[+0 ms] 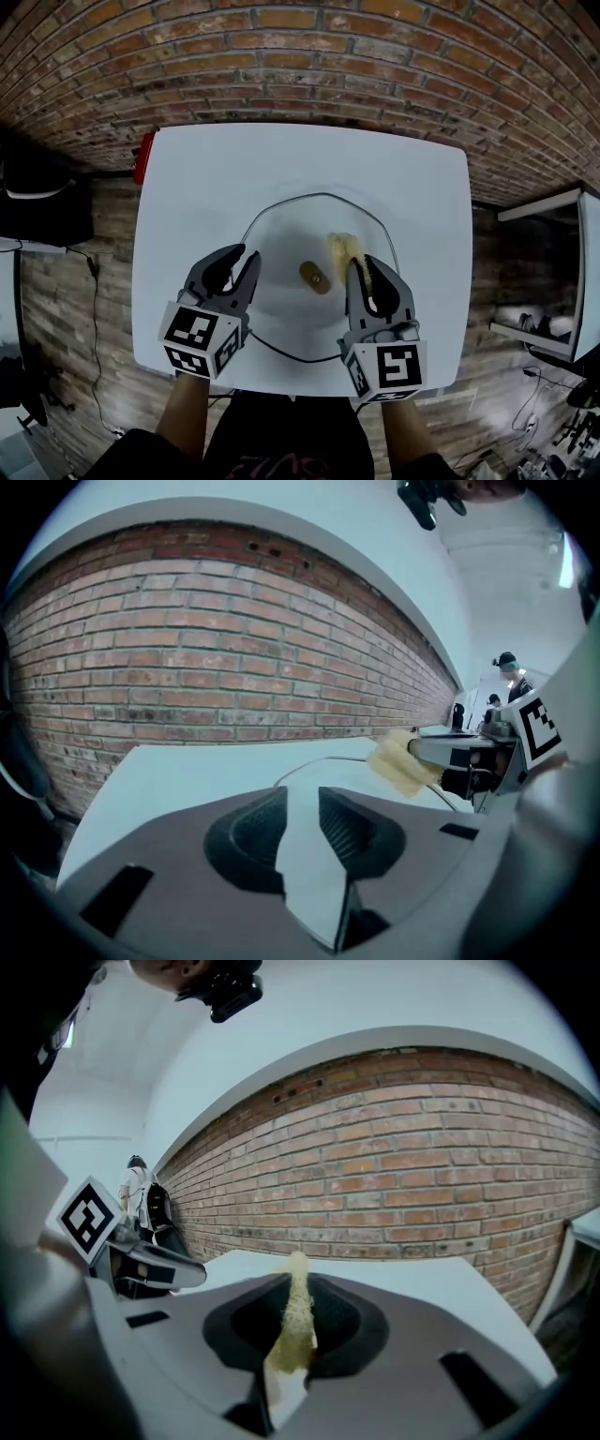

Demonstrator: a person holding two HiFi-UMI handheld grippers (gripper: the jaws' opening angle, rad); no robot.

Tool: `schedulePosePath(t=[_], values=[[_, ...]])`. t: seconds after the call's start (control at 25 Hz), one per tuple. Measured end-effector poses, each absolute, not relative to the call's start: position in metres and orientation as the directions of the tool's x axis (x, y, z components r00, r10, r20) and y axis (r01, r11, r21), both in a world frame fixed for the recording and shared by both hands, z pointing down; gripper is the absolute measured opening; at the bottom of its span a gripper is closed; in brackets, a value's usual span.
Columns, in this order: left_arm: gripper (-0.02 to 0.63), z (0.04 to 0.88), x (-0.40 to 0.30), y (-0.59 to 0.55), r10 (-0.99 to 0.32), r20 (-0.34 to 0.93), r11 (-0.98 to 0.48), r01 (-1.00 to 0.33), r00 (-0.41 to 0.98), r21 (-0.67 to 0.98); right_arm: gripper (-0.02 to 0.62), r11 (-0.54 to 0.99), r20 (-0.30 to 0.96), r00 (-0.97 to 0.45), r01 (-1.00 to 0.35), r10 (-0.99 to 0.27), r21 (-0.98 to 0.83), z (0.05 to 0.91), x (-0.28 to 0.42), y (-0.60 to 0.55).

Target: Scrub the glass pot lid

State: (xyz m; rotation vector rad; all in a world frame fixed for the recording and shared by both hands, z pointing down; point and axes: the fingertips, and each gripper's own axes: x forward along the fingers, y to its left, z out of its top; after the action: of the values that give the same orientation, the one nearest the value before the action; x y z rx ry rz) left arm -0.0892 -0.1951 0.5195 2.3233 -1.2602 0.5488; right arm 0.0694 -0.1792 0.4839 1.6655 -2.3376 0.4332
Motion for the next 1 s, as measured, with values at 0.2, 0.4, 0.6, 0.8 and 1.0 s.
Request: schedulePosePath(t=[0.2, 0.4, 0.6, 0.8, 1.0], values=[[0.156, 0.529, -0.108, -0.195, -0.671, 0.56, -0.458, -0.865, 0.487, 0.204, 0.058, 0.316, 0.366, -0.33, -0.943, -0.87, -0.099, 0.488, 0.067, -0.176], [0.265, 0.555, -0.116, -0.19, -0.575, 0.588, -0.445, -0.82, 0.569, 0.359, 0.058, 0.321, 0.368, -0.333, -0.942, -0.868, -0.096, 0.488, 0.065, -0.177], [0.265, 0.568, -0.117, -0.184, -0.53, 0.61, -0.426, -0.807, 0.589, 0.409, 0.058, 0.323, 0.37, -0.333, -0.942, -0.867, -0.089, 0.486, 0.062, -0.179], [0.264, 0.575, -0.118, -0.183, -0.513, 0.636, -0.42, -0.815, 0.576, 0.399, 0.058, 0.317, 0.371, -0.328, -0.944, -0.869, -0.091, 0.486, 0.064, -0.179], [0.113, 0.579, -0.121, -0.183, -0.524, 0.64, -0.387, -0.826, 0.562, 0.409, 0.058, 0.317, 0.376, -0.329, -0.944, -0.866, -0.096, 0.488, 0.061, -0.179]])
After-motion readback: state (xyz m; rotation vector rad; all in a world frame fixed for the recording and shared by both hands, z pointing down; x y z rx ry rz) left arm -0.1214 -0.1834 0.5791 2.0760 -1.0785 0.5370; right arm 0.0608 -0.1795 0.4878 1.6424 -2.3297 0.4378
